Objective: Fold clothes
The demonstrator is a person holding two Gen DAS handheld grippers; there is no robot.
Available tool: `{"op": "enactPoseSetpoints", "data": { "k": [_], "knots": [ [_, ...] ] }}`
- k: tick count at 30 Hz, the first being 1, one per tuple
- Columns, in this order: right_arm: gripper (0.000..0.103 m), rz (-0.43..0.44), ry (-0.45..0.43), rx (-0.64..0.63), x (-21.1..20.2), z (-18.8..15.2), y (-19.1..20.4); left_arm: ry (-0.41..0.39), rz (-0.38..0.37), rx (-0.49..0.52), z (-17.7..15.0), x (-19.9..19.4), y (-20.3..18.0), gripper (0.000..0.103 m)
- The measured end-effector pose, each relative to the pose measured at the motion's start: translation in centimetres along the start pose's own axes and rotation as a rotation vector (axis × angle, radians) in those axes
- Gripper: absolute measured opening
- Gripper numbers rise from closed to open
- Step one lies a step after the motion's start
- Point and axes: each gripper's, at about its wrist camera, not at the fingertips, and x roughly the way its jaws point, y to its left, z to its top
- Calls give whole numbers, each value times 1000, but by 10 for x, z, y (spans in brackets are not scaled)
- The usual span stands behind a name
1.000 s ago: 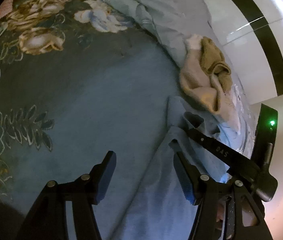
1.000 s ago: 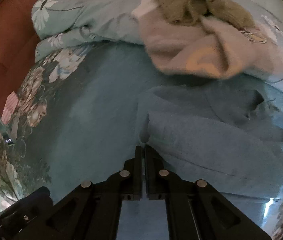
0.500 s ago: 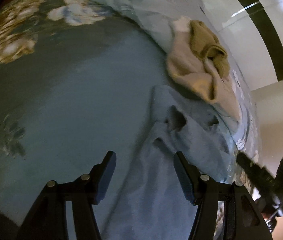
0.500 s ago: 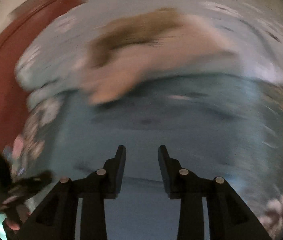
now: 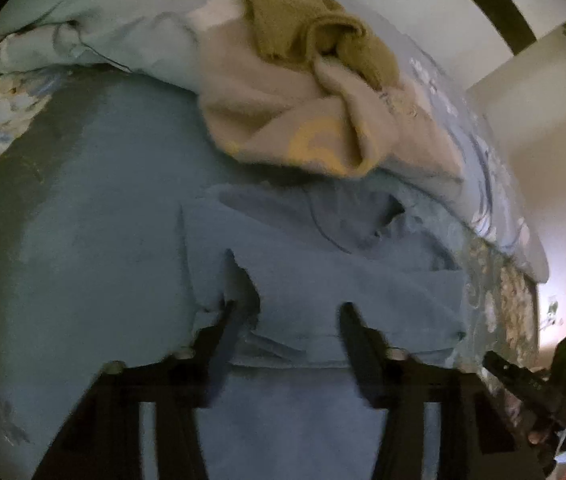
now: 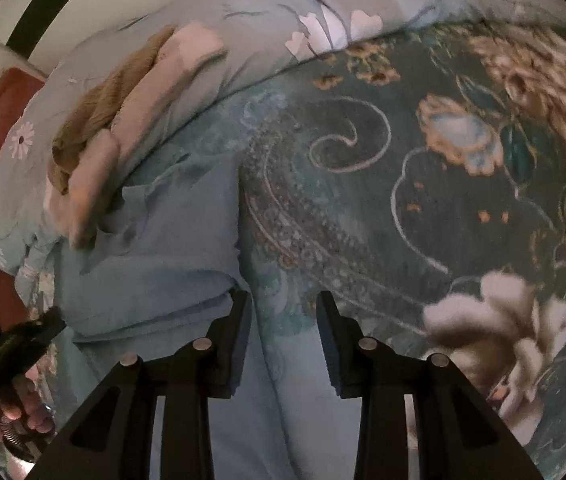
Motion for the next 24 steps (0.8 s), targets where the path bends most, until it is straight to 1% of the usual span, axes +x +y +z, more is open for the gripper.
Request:
{"op": "enactPoseSetpoints", "data": {
  "k": [1,3,5,8,9,11,12,14,15,17,19,21,24],
  "knots": [
    [34,4,2,11,0,-1,-1,12,5,1,0,3,0,28],
    [34,15,6,24,0,-3,-3,35,-18,-20,-2,8,4,7],
    [34,19,12,17,0,-3,-2,26,-62,-33,-3,8,7,6],
    [34,22,13,-1,-1,-3,0,-3,-109,12,4,-1,0,5],
    [34,24,9,-4,-2,-2,1,-27,-130,39,10,-10,-6,5],
    [34,30,0,-10,-5,-2,2,-100,-184,95,20,-36,-15,5],
    [34,34,-5,-15,-7,-2,3,-121,-185,120,22,-43,-17,5],
    [34,38,2,-27,-4,-3,7,-140,-130,207,17,-52,-19,5],
    [34,38,10,-35,-2,-5,8,-102,-92,235,10,-44,-15,5],
    [34,46,22,-45,3,-6,15,-10,-42,237,-4,-25,2,5],
    [34,54,34,-55,8,-8,21,50,19,239,-20,-7,14,5],
    [34,66,35,-74,11,-6,30,71,34,203,-29,2,25,5],
    [34,91,29,-135,15,1,52,62,47,164,-30,5,32,5]
  ]
}}
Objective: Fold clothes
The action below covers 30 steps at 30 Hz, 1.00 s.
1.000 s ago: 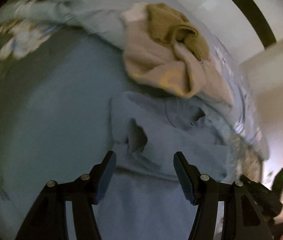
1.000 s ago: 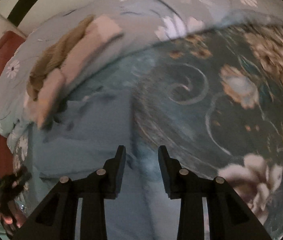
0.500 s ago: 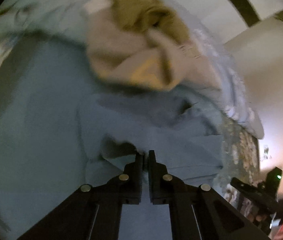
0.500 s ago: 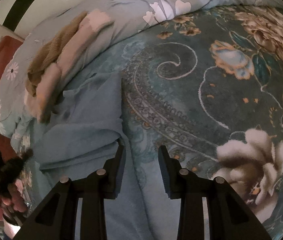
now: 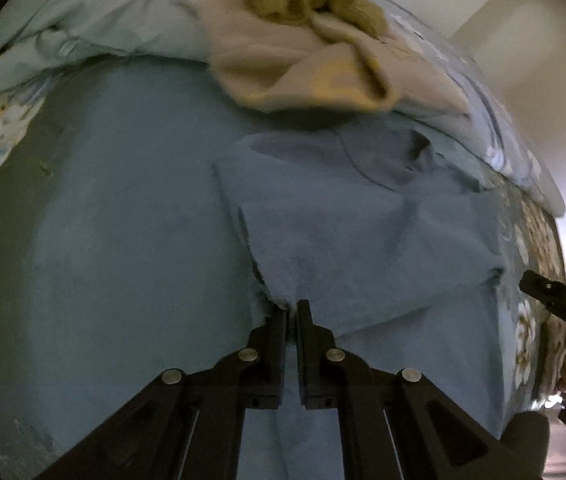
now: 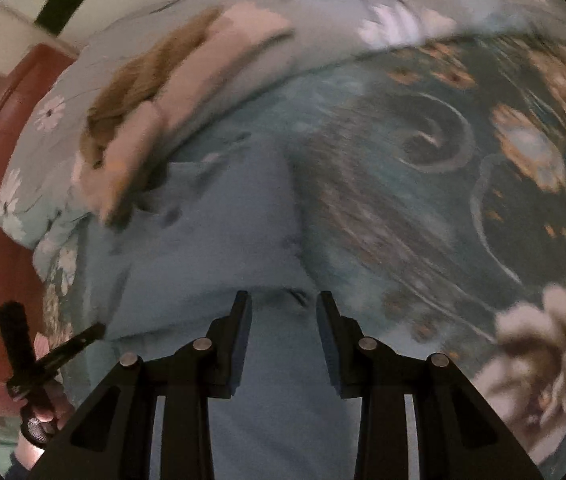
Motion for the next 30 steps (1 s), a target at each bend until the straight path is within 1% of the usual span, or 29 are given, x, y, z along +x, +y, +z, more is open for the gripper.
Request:
{"op": "enactPoseSetpoints", "data": {
  "k": [2,6,8,11,12,13,15,17,19,21,23,25,27,28,30],
  "knots": [
    [34,0,19,-37,10,6,10,2,11,-11,3,2,2,5],
    [34,-64,100,-54,42,8,10,34,45,-25,7,9,3,7],
    [34,-76,126,-56,47,8,8,54,47,-47,10,11,5,8],
    [34,-35,91,-45,30,10,8,39,12,-72,10,-4,2,9],
    [34,-18,77,-40,22,9,7,30,-4,-80,8,-11,2,14],
    [34,-1,64,-34,13,7,6,20,-9,-93,1,-18,2,17],
    [34,28,52,-5,-2,-5,-5,-1,-19,-119,-14,-31,3,39],
    [34,52,74,30,-10,-24,-18,-19,-28,-145,-28,-44,5,47],
    [34,58,107,54,-15,-46,-34,2,-36,-171,-48,-47,9,47],
    [34,46,146,70,-18,-72,-51,36,-37,-199,-71,-42,10,47],
    [34,35,176,95,-21,-95,-68,71,-24,-227,-96,-37,15,47],
    [34,69,202,129,-23,-112,-79,98,-24,-264,-115,-34,21,47],
    [35,110,225,161,-22,-127,-86,113,-52,-305,-130,-32,24,47],
    [37,132,235,176,-21,-133,-88,124,-69,-324,-136,-31,25,47],
    [37,166,245,194,-20,-142,-90,167,-99,-353,-149,-25,25,47]
  ]
}}
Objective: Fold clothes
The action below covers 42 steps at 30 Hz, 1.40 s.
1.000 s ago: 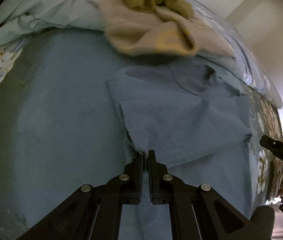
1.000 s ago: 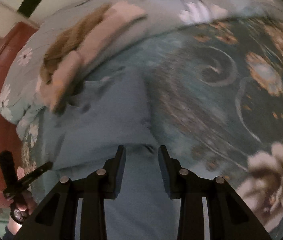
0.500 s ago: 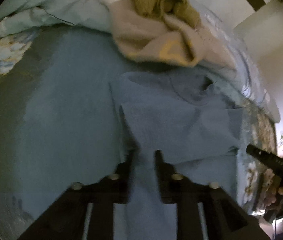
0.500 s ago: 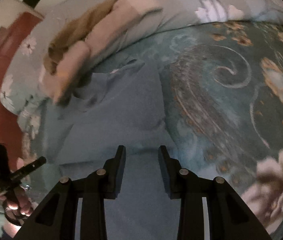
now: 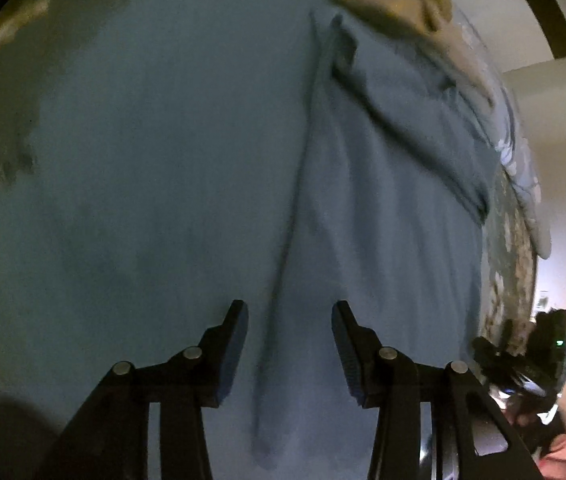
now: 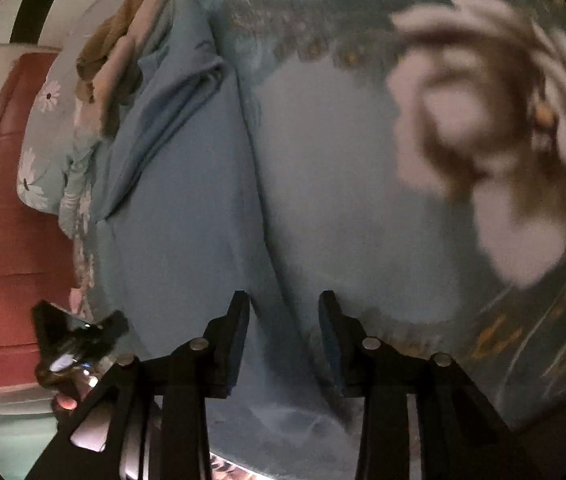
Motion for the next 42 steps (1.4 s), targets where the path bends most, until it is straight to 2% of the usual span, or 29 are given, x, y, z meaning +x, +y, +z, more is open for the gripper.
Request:
{"op": "enactPoseSetpoints", "data": {
  "k": [7,12,18,22,23,25,26,27,28,31,33,39,42],
  "knots": [
    [39,57,56,-8,7,-28,-1,69,-97,-26,-35,12,3,50],
    [39,70,96,-4,1,-42,-7,107,-215,-117,-54,14,18,50],
    [39,73,102,29,-11,-50,-11,115,-244,-164,-63,12,25,48],
    [38,133,81,72,-18,-53,-12,96,-275,-184,-57,17,20,47],
    [37,149,76,80,-18,-53,-11,92,-280,-182,-59,15,21,45],
    [25,165,67,88,-16,-54,-8,86,-290,-179,-63,11,22,42],
    [23,168,66,90,-17,-54,-7,82,-295,-177,-66,9,22,41],
    [15,171,67,85,-18,-55,-6,78,-299,-177,-67,8,22,38],
    [10,173,67,80,-19,-55,-5,75,-303,-176,-69,6,21,37],
    [6,155,46,66,-23,-56,-1,68,-291,-176,-72,4,22,26],
    [4,143,27,64,-26,-56,2,51,-268,-183,-72,2,23,9],
    [3,113,-5,66,-36,-52,0,-33,-216,-152,-68,-22,27,6],
    [3,67,6,70,-33,-50,-2,-37,-175,-137,-65,-24,31,6]
  ]
}}
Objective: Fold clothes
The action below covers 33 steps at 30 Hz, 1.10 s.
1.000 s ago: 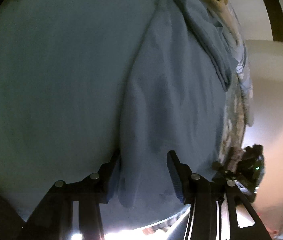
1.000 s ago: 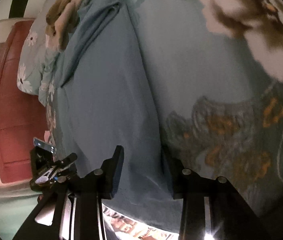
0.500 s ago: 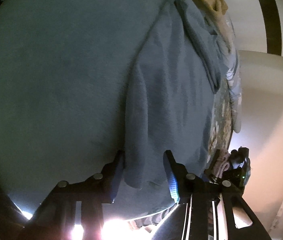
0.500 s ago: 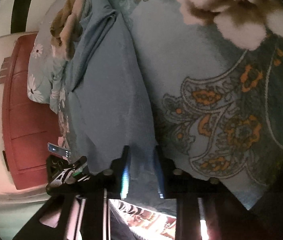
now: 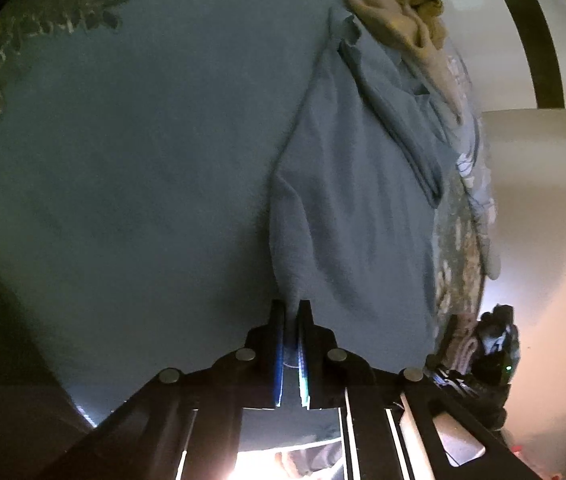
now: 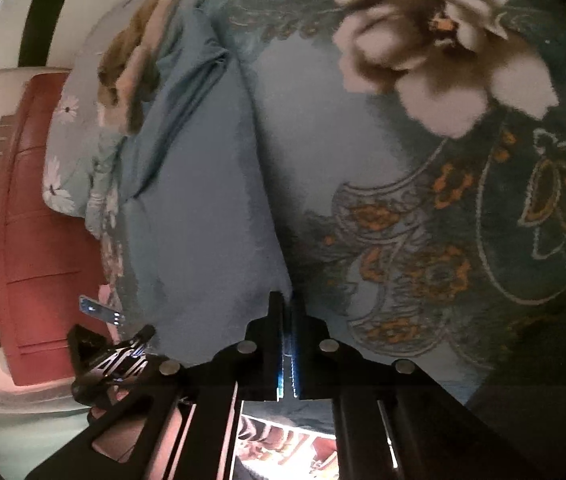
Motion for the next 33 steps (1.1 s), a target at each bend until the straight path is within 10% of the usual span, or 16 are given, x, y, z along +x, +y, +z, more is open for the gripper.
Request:
{"op": "enactPoseSetpoints", "data": {
  "k": [11,19,24,33],
  "knots": [
    [3,-257,66,-54,24,4,0,75,232,53,1,24,7,6],
    [5,-214,64,-67,27,6,7,58,142,73,4,13,5,9],
    [18,-167,36,-59,21,9,8,15,134,123,5,2,-2,42],
    [32,-203,55,-39,45,9,13,35,226,141,7,15,0,53]
  ]
}}
